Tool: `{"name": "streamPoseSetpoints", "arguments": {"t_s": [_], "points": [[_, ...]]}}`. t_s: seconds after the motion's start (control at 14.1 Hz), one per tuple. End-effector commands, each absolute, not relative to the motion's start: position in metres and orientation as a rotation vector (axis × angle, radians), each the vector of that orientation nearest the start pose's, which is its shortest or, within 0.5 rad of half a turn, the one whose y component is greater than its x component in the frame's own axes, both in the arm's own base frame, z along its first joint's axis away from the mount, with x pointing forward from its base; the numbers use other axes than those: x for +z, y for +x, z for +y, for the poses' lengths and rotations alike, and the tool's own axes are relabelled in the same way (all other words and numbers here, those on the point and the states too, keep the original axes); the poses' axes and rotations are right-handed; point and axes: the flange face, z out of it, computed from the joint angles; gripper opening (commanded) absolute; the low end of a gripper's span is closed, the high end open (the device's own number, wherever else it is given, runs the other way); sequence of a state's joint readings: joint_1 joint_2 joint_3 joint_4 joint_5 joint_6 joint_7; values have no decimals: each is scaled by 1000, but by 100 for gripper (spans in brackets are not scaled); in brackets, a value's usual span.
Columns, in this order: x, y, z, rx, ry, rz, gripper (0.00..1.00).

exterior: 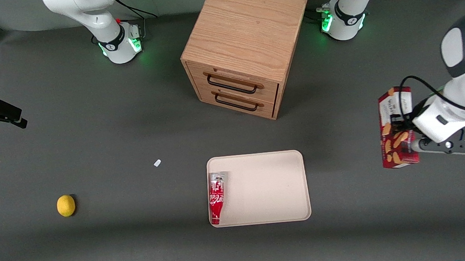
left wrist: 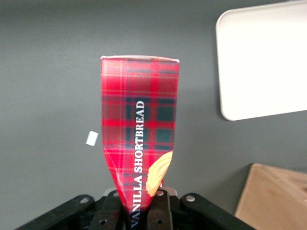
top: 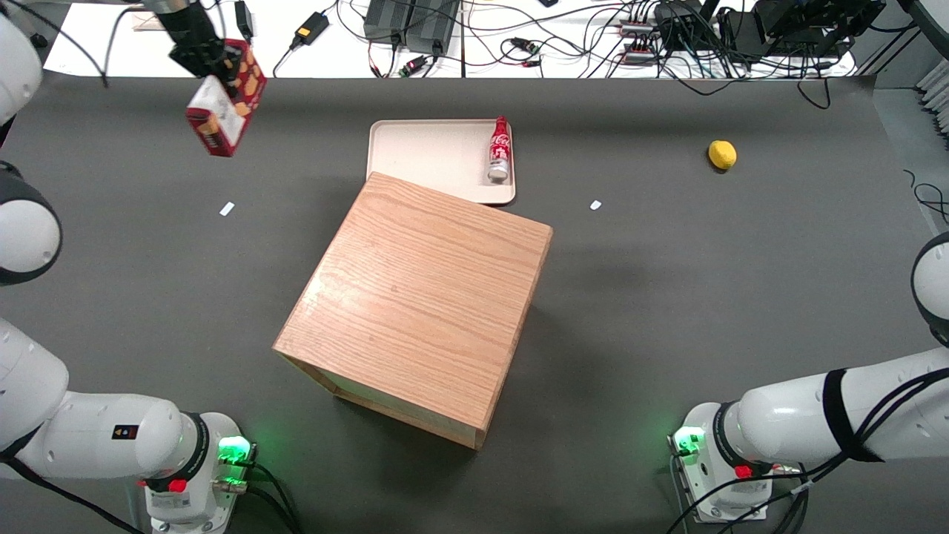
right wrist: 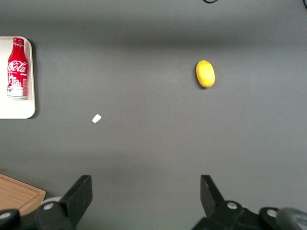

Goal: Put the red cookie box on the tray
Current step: 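Carry the box over the white tray and lower it inside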

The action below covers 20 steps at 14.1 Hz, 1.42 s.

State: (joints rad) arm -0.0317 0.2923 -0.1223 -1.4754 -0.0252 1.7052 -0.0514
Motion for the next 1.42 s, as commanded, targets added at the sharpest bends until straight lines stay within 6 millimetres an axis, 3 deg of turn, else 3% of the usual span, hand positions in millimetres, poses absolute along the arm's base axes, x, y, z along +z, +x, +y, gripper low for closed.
{"name": "streamPoseSetpoints", "arguments": {"t_s": [0.0, 0.21, 0.35, 0.64, 0.85, 0.99, 1.35], "points": [[485, 658, -148, 134, -3203, -51, 0], [435, 678, -225, 65, -3191, -206, 0], [400, 684, -256, 4, -3189, -207, 0], [338, 693, -297, -131, -3217, -144, 0], [290, 690, -315, -129, -3211, -114, 0], [267, 685, -324, -108, -3198, -86, 0], [247, 684, -325, -120, -3175, -58, 0]]}}
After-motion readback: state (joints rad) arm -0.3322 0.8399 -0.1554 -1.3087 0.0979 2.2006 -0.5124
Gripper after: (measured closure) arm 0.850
